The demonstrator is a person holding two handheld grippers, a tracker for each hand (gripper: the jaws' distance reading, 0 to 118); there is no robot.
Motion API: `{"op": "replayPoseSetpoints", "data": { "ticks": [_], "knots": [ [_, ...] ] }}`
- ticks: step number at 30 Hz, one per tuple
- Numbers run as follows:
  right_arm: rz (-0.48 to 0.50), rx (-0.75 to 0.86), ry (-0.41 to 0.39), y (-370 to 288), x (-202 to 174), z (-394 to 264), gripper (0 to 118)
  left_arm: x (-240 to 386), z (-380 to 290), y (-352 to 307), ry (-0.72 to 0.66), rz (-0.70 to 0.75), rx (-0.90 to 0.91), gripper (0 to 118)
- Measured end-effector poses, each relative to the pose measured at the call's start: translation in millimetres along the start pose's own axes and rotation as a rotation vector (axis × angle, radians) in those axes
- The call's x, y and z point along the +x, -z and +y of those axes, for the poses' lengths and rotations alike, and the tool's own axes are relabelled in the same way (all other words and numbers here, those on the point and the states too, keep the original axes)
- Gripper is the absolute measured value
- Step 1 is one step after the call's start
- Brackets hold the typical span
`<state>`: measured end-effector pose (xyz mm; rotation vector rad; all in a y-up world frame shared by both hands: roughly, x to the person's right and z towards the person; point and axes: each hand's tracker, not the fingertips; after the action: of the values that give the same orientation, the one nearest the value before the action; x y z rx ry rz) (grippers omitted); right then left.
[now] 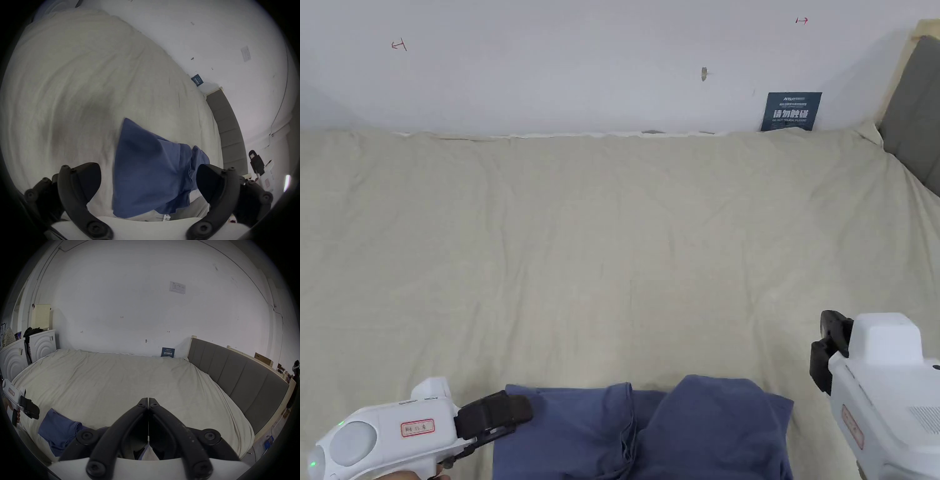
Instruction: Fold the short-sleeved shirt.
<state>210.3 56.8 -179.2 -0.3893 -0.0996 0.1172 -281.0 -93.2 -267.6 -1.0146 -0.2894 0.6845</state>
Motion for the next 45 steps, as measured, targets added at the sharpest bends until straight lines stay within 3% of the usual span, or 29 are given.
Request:
{"op": "replayPoseSetpoints", "data": {
  "ticks": [3,4,6,8,12,13,15,24,34,41,45],
  "knots": [
    [-0.003,-0.013,-0.001,2.8,-1.4,-1.1,2,-16.8,5.2,16.5,-0.036,-0.027,-0.033,115],
    [-0.003,-0.018,-0.002,3.3,-1.7,-1.4,2,-18.3,4.5,18.8,-0.037,-0.035,-0.042,108],
    [-0.009,-0.025,-0.005,4.0,-2.0,-2.2,2,-21.2,3.7,27.3,-0.02,-0.063,-0.072,82],
    [-0.013,-0.032,-0.01,5.0,-2.0,-3.1,2,-22.4,2.8,34.8,0.025,-0.062,-0.068,68],
    [-0.023,-0.044,-0.009,6.9,-1.0,-4.6,2,-16.1,-0.6,38.0,0.083,-0.044,-0.069,62],
    [-0.023,-0.047,-0.006,7.3,-0.9,-4.8,2,-28.8,6.8,38.0,0.096,-0.041,-0.072,54],
    [-0.023,-0.049,0.001,8.2,-1.1,-4.9,2,-14.1,-2.6,41.7,0.124,0.005,-0.08,15],
    [-0.001,-0.037,0.005,7.4,-6.7,-0.2,2,8.2,-6.3,0.8,0.162,0.015,0.005,8],
    [0.035,0.007,0.017,-1.4,-10.5,6.2,2,13.7,10.5,-87.7,0.198,0.184,0.112,8],
    [0.04,0.021,0.025,-9.2,-4.9,5.7,2,97.7,3.6,-71.6,0.264,0.113,0.07,8],
    [0.032,0.029,0.032,-15.3,1.2,4.9,2,158.9,-10.0,-36.3,0.404,0.084,-0.025,8]
  ]
}}
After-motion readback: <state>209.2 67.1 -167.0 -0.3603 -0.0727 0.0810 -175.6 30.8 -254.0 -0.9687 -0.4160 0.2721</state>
